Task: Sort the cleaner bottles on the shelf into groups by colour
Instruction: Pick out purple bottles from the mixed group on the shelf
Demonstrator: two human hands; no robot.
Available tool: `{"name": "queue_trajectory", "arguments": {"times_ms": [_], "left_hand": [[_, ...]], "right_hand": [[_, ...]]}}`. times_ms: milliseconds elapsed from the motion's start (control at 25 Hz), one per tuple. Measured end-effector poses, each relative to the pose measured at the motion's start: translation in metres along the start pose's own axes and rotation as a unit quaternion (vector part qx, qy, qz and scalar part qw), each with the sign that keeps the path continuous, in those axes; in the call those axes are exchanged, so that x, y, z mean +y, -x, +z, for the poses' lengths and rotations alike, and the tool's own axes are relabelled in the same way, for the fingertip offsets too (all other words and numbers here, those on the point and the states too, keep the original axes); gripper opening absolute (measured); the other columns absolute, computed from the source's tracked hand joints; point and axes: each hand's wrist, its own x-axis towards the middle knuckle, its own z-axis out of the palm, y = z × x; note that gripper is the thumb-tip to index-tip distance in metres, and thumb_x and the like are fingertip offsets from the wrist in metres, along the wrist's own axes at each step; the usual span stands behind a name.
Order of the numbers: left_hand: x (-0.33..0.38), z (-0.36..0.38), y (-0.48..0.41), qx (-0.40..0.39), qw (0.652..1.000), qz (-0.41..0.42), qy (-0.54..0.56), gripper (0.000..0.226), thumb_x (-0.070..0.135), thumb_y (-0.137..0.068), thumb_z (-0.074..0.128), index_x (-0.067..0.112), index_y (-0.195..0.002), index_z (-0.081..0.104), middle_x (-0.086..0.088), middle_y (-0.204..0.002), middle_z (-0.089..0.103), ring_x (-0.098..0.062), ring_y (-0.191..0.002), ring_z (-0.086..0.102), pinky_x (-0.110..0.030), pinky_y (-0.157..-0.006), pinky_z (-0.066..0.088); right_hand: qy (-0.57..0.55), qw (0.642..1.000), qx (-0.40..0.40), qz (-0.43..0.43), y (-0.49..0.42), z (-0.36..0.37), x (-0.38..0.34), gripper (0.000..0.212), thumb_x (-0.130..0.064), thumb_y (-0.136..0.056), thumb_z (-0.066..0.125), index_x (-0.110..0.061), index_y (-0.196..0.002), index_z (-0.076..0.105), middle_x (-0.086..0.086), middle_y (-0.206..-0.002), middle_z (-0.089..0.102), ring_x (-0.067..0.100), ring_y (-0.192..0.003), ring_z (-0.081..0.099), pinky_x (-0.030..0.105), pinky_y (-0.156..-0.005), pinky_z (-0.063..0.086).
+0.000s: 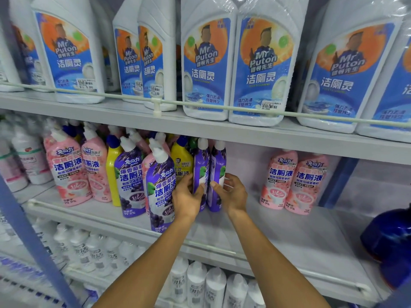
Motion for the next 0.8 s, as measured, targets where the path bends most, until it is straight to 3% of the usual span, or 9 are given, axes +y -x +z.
{"name": "queue_trajectory", "arguments": {"times_ms": [80,120,240,360,480,640,720,800], "left_hand": [[0.016,-0.014,0.008,-0.013,0.999,-0.021,0.028,0.03,0.008,-0.086,0.077,0.012,-0.115,0.07,0.001,-0.103,0.074,0.01,-0.081,0.065,-0.016,-0.081,0.057],[0.026,-0.025,0.012,-0.023,0.998,-0.034,0.053,0.031,0.007,-0.086,0.077,0.011,-0.116,0.069,0.0,-0.103,0.074,0.008,-0.082,0.066,-0.012,-0.079,0.055],[0.048,-0.073,0.025,-0.035,0.984,-0.058,0.165,0.029,0.009,-0.087,0.077,0.01,-0.114,0.068,-0.007,-0.099,0.077,-0.016,-0.094,0.074,-0.029,-0.083,0.06],[0.061,-0.132,0.031,-0.003,0.965,-0.07,0.254,0.035,0.012,-0.086,0.079,0.009,-0.119,0.067,-0.013,-0.104,0.076,-0.022,-0.099,0.074,-0.037,-0.084,0.061],[0.054,-0.183,0.011,0.053,0.947,-0.083,0.305,0.041,0.013,-0.086,0.079,0.008,-0.123,0.064,-0.015,-0.112,0.073,-0.026,-0.106,0.072,-0.04,-0.09,0.059],[0.018,-0.214,-0.037,0.076,0.945,-0.119,0.296,0.044,0.012,-0.086,0.079,0.011,-0.126,0.062,-0.007,-0.112,0.072,-0.018,-0.106,0.069,-0.04,-0.097,0.054],[0.002,-0.21,-0.053,0.048,0.957,-0.124,0.258,0.04,0.006,-0.084,0.08,0.014,-0.119,0.062,-0.005,-0.109,0.07,-0.02,-0.105,0.067,-0.037,-0.095,0.054],[-0.017,-0.198,-0.064,0.017,0.972,-0.122,0.2,0.045,0.002,-0.081,0.081,0.016,-0.118,0.059,0.0,-0.105,0.067,-0.02,-0.103,0.064,-0.035,-0.092,0.054]], "right_hand": [[-0.006,1.0,0.0,0.003,0.001,-0.001,-0.001,0.05,-0.021,-0.08,0.087,-0.012,-0.125,0.066,0.009,-0.117,0.073,0.024,-0.103,0.07,0.041,-0.091,0.06],[-0.004,1.0,0.003,0.003,0.003,-0.001,-0.003,0.049,-0.021,-0.081,0.087,-0.012,-0.124,0.066,0.007,-0.116,0.072,0.022,-0.103,0.07,0.039,-0.091,0.06],[-0.057,0.998,0.03,-0.001,0.016,0.003,-0.01,0.045,-0.017,-0.081,0.086,-0.015,-0.121,0.065,0.002,-0.117,0.07,0.021,-0.11,0.067,0.032,-0.091,0.059],[-0.136,0.989,0.059,-0.025,0.04,0.013,-0.026,0.043,-0.019,-0.083,0.084,-0.023,-0.119,0.063,-0.006,-0.124,0.068,0.016,-0.116,0.064,0.029,-0.094,0.057],[-0.228,0.973,0.014,-0.018,0.066,0.032,-0.045,0.058,-0.022,-0.084,0.084,-0.024,-0.136,0.058,-0.007,-0.133,0.064,0.01,-0.12,0.063,0.032,-0.099,0.055],[-0.274,0.958,-0.072,0.041,0.086,0.07,-0.067,0.072,-0.031,-0.082,0.083,-0.029,-0.145,0.049,-0.004,-0.138,0.06,0.001,-0.109,0.066,0.03,-0.085,0.057],[-0.256,0.962,-0.088,0.046,0.094,0.089,-0.069,0.087,-0.042,-0.07,0.091,-0.032,-0.146,0.048,-0.004,-0.14,0.06,0.006,-0.117,0.063,0.032,-0.093,0.056],[-0.185,0.978,-0.092,0.026,0.102,0.105,-0.067,0.089,-0.046,-0.065,0.094,-0.034,-0.141,0.05,-0.009,-0.138,0.061,0.004,-0.121,0.062,0.031,-0.101,0.054]]}}
